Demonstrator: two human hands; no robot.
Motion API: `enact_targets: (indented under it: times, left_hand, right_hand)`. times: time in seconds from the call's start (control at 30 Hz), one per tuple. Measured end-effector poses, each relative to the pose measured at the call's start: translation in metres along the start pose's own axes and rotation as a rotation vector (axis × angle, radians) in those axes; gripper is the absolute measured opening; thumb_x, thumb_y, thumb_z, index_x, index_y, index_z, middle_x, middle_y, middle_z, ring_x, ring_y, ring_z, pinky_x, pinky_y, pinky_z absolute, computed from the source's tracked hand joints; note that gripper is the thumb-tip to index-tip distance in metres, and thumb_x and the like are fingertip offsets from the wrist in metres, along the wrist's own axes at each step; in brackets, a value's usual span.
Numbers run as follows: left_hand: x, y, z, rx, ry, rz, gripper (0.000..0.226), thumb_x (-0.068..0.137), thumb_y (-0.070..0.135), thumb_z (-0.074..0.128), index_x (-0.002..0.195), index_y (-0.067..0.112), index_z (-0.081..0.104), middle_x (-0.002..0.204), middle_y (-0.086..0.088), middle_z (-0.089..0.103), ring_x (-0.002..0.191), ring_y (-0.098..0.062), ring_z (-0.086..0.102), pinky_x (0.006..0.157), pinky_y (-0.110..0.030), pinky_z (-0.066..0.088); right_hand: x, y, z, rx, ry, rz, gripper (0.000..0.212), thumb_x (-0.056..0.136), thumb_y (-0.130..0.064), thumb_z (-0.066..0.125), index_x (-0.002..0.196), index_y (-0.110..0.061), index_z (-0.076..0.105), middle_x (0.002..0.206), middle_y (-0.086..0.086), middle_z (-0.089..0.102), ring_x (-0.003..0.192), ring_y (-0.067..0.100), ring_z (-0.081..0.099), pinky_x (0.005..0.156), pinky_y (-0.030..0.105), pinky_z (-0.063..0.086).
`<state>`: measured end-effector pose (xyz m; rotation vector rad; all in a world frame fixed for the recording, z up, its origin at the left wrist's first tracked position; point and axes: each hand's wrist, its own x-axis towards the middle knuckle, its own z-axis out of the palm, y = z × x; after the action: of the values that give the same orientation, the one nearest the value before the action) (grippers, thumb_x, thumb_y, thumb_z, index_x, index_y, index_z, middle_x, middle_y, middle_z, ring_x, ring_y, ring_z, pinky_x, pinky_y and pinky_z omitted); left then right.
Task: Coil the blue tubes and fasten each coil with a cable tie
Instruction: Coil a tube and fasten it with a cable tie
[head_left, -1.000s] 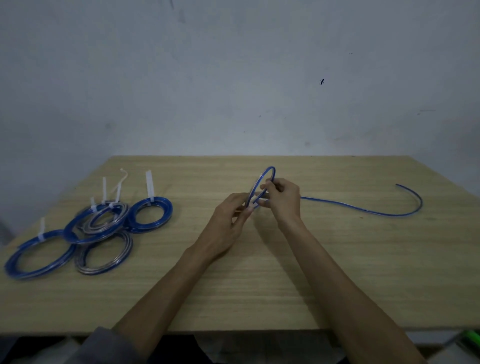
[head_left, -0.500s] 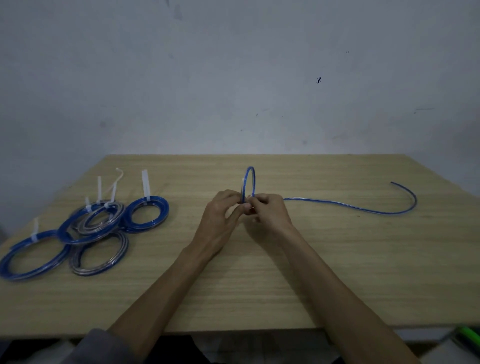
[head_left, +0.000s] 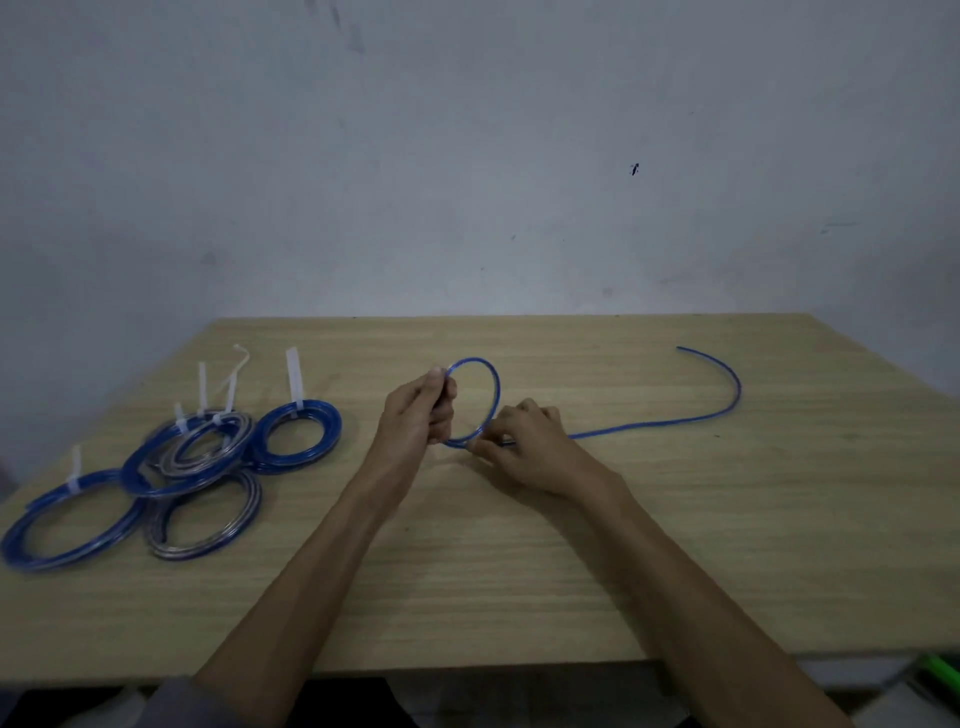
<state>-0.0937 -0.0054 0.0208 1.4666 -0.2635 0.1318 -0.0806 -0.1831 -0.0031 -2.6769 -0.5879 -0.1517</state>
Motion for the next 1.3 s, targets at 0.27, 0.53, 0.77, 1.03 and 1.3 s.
enact_targets:
  times: [0.27,0.53,0.77,1.03,1.3]
  left_hand:
    - [-0.021,0.004,0.017,0.415,-0.311,0.095,0.046,0.108,0.036,0.039,0.065,0.02,0.045,0.061,0.006,0.036,0.057,-0.009,0.031,0.056,-0.029,0.026]
    - [-0.043,0.004,0.029,0.863,-0.437,0.296,0.048,0.108,0.046,0.03,0.07,0.017,0.038,0.063,-0.003,0.043,0.058,-0.018,0.042,0.059,-0.038,0.04]
    - [-0.033,-0.014,0.031,1.182,-0.461,0.472,0.042,0.107,0.04,0.027,0.075,0.022,0.048,0.067,0.01,0.043,0.069,-0.014,0.043,0.078,-0.036,0.041]
    - [-0.016,-0.026,0.015,1.292,-0.274,0.345,0.037,0.108,0.037,0.024,0.083,0.022,0.046,0.081,-0.003,0.059,0.082,-0.024,0.049,0.086,-0.039,0.038]
    - [-0.006,-0.022,-0.001,1.09,-0.058,0.17,0.043,0.109,0.034,0.022,0.097,0.021,0.061,0.086,0.006,0.059,0.094,-0.02,0.052,0.088,-0.032,0.027]
  right_hand:
    - [0.019,0.017,-0.044,0.009,-0.231,0.002,0.017,0.099,-0.032,0.062,0.084,-0.025,0.061,0.069,-0.01,0.055,0.062,0.006,0.049,0.061,0.031,0.037]
    - [0.025,0.042,-0.056,0.099,-0.077,-0.018,0.016,0.098,-0.013,0.063,0.103,-0.016,0.078,0.098,-0.001,0.076,0.089,0.014,0.067,0.081,0.033,0.052]
    - [0.025,0.043,-0.07,0.152,-0.014,-0.021,0.017,0.097,-0.021,0.064,0.108,-0.019,0.078,0.1,-0.006,0.077,0.089,0.007,0.068,0.083,0.03,0.053]
    - [0.013,0.028,-0.069,0.292,0.057,0.04,0.026,0.103,-0.014,0.05,0.117,-0.013,0.073,0.091,-0.005,0.07,0.068,0.008,0.06,0.061,0.024,0.049]
    - [0.009,-0.011,-0.039,0.775,0.154,0.189,0.031,0.105,-0.012,0.046,0.131,-0.013,0.063,0.093,-0.003,0.067,0.064,0.005,0.052,0.061,0.021,0.044]
